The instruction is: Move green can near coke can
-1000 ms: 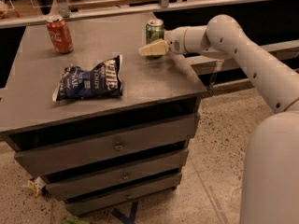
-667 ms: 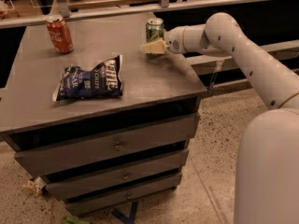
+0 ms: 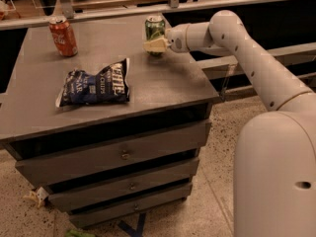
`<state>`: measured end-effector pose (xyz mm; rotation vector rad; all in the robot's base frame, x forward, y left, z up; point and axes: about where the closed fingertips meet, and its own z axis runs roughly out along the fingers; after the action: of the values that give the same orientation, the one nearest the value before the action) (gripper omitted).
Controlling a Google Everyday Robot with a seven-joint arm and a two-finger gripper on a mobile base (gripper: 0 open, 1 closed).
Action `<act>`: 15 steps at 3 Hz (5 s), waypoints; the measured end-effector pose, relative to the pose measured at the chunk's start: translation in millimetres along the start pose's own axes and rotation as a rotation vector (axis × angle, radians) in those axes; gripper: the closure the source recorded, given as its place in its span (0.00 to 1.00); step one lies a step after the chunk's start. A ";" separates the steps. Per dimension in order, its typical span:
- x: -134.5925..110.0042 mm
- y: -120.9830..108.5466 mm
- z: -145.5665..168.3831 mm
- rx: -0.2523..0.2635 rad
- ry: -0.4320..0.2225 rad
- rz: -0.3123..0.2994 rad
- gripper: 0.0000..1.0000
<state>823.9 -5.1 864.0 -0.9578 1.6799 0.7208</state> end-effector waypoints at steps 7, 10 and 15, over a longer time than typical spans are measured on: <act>-77.2 104.9 117.5 -0.305 -0.021 -0.125 1.00; -80.5 106.0 157.6 -0.115 -0.045 -0.088 1.00; -49.9 127.6 201.4 -0.165 0.006 -0.070 0.84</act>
Offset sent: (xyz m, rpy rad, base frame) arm 0.0283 0.0818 0.0861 0.1217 -0.1160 0.1852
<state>817.7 238.1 853.9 -1.1293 1.6020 0.8200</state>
